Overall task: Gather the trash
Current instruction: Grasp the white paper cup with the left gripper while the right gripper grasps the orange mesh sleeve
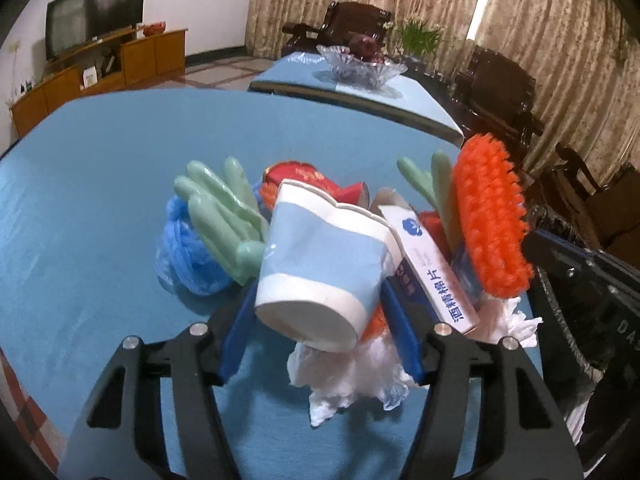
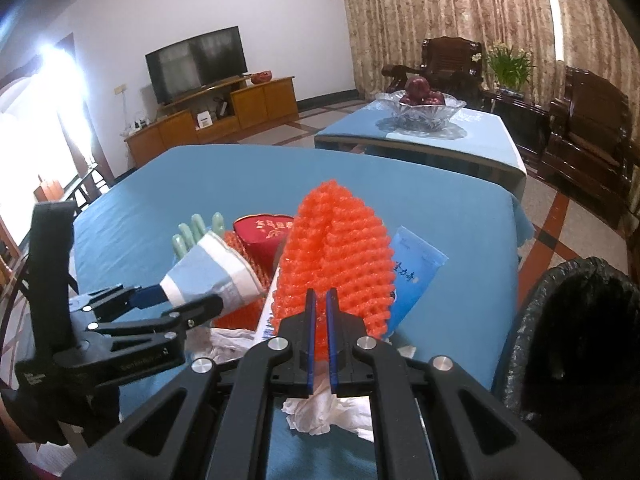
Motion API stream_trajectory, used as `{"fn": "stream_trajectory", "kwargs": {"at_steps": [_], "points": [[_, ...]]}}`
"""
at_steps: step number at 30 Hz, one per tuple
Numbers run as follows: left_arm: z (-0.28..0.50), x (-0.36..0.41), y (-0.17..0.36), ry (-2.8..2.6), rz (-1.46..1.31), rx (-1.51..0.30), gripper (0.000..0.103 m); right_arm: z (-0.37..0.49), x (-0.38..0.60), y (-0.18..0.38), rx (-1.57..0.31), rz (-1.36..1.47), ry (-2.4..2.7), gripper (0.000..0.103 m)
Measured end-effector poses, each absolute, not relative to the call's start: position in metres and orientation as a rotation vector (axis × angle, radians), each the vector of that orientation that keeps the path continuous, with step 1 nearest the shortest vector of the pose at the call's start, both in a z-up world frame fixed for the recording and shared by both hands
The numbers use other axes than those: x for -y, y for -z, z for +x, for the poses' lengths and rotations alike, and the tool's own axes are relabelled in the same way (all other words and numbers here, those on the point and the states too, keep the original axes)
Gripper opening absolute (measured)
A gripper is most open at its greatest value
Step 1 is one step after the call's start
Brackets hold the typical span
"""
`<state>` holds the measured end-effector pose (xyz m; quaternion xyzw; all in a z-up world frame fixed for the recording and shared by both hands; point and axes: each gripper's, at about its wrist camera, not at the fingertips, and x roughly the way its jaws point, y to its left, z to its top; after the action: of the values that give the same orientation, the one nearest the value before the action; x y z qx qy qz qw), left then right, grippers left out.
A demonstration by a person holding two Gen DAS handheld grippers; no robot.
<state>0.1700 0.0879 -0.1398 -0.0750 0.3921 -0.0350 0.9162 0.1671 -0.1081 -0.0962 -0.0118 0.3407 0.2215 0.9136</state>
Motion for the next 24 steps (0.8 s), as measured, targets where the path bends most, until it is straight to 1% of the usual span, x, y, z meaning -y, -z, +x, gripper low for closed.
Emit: {"fn": "stream_trajectory", "kwargs": {"at_steps": [6, 17, 19, 24], "points": [[0.159, -0.091, 0.112, 0.072, -0.157, -0.741, 0.059, 0.163, 0.106, 0.081, -0.677, -0.027, -0.475, 0.005], [0.167, -0.062, 0.065, 0.123, -0.108, -0.681, 0.06, 0.152, 0.139, 0.023, -0.562, 0.018, -0.468, 0.004], [0.169, -0.054, 0.065, 0.125, -0.101, -0.684, 0.06, 0.155, 0.143, 0.026, -0.578, 0.03, -0.468, 0.004], [0.166, -0.051, 0.085, 0.109, -0.092, -0.732, 0.06, 0.162, 0.143, 0.069, -0.683, 0.044, -0.463, 0.004]]}}
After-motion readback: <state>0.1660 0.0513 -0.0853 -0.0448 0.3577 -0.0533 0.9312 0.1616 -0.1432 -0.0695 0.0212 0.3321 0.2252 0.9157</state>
